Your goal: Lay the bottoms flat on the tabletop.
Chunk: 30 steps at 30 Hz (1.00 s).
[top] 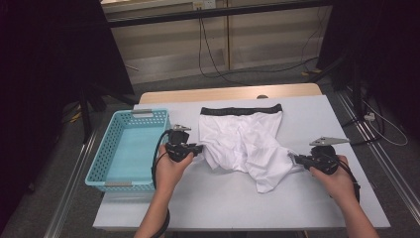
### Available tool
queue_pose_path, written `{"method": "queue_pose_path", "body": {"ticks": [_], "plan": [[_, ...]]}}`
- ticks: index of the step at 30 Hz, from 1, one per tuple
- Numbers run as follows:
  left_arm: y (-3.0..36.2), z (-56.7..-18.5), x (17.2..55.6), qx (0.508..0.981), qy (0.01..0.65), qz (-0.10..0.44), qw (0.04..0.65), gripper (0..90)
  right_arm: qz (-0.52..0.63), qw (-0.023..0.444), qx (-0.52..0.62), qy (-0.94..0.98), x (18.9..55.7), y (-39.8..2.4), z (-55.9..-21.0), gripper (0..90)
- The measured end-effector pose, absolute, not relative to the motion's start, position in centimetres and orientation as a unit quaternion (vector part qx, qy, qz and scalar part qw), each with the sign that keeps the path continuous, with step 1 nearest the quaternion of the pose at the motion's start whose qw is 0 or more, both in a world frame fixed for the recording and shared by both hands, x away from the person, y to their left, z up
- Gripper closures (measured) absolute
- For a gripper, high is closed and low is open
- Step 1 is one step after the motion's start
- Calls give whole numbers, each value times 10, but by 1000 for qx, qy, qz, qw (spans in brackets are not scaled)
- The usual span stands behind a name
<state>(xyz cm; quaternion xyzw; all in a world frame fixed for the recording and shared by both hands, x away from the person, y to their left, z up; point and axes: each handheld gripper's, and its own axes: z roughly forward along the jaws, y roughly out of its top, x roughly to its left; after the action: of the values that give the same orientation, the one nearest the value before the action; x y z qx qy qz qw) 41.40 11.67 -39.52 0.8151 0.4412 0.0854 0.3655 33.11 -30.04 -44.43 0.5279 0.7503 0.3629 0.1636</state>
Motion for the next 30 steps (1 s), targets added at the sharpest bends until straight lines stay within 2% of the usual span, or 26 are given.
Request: {"method": "queue_pose_path", "body": {"ticks": [1, 3, 11, 14, 16, 20, 24, 26, 30], "plan": [[113, -395, 414, 814, 438, 87, 370, 608, 364, 164, 529, 749, 331, -301, -444, 885], [108, -396, 414, 818, 427, 92, 375, 485, 365, 166, 527, 749, 329, -301, -444, 885], [74, -414, 414, 843, 384, 74, 369, 320, 362, 165, 525, 752, 324, -301, -444, 900], [65, -428, 416, 852, 382, 77, 349, 301, 364, 166, 525, 751, 323, -304, -445, 900], [63, -435, 417, 858, 380, 72, 338, 338, 363, 166, 529, 749, 323, -306, -446, 900], [63, -439, 418, 860, 388, 72, 324, 489, 363, 166, 533, 746, 321, -309, -446, 900], [64, -437, 418, 864, 389, 60, 315, 710, 363, 166, 531, 748, 321, -308, -446, 900], [66, -436, 418, 860, 397, 57, 316, 779, 361, 166, 531, 748, 322, -307, -446, 900], [79, -427, 421, 847, 418, 59, 323, 824, 362, 166, 532, 747, 322, -307, -446, 900]]}}
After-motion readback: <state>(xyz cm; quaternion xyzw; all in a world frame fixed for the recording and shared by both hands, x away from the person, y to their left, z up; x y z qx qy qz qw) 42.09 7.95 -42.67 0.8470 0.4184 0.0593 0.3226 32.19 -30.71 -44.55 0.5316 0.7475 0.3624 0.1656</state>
